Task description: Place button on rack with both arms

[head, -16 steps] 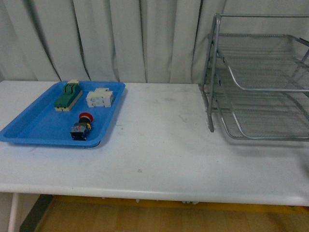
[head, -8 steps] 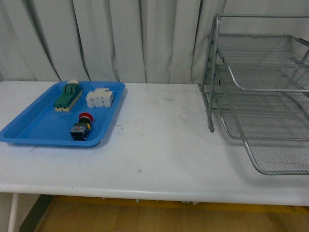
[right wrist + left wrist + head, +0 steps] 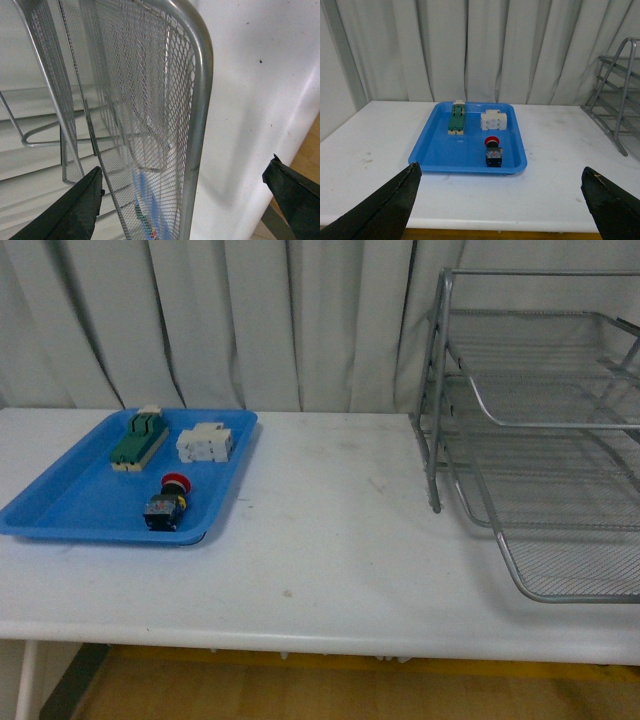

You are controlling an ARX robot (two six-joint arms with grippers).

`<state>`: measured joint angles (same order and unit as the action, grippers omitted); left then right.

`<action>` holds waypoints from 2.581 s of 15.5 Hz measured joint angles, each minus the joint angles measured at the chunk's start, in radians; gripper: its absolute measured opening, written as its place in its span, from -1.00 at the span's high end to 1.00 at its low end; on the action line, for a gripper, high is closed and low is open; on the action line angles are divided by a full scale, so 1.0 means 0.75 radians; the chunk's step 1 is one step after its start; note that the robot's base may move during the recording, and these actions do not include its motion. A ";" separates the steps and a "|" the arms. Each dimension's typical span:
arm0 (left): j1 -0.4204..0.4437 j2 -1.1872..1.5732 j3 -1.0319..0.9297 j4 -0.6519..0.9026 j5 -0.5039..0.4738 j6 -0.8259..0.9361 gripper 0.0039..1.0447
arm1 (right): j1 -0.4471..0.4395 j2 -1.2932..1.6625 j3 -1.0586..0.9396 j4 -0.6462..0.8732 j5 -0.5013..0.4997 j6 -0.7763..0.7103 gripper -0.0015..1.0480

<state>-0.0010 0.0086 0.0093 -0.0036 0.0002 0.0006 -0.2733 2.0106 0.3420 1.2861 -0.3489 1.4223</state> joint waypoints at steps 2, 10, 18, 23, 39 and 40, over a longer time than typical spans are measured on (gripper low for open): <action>0.000 0.000 0.000 0.000 -0.001 0.000 -0.88 | 0.019 -0.098 -0.090 0.001 -0.007 -0.009 -0.87; 0.000 0.000 0.000 0.000 -0.001 0.000 -0.88 | 0.142 -1.916 -0.202 -1.231 0.239 -1.572 0.26; 0.000 0.000 0.000 0.000 -0.001 0.000 -0.88 | 0.363 -2.227 -0.357 -1.365 0.466 -1.884 0.97; 0.000 0.000 0.000 0.000 -0.001 0.000 -0.88 | 0.364 -2.355 -0.402 -1.445 0.465 -1.888 0.97; 0.000 0.000 0.000 0.000 -0.001 0.000 -0.88 | 0.364 -2.675 -0.441 -1.720 0.465 -1.891 0.12; 0.000 0.000 0.000 0.000 -0.001 0.000 -0.88 | 0.364 -2.675 -0.441 -1.720 0.465 -1.891 -0.10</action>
<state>-0.0010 0.0086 0.0093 -0.0036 -0.0002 0.0006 -0.0002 0.0040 0.0113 -0.0036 0.0002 0.0044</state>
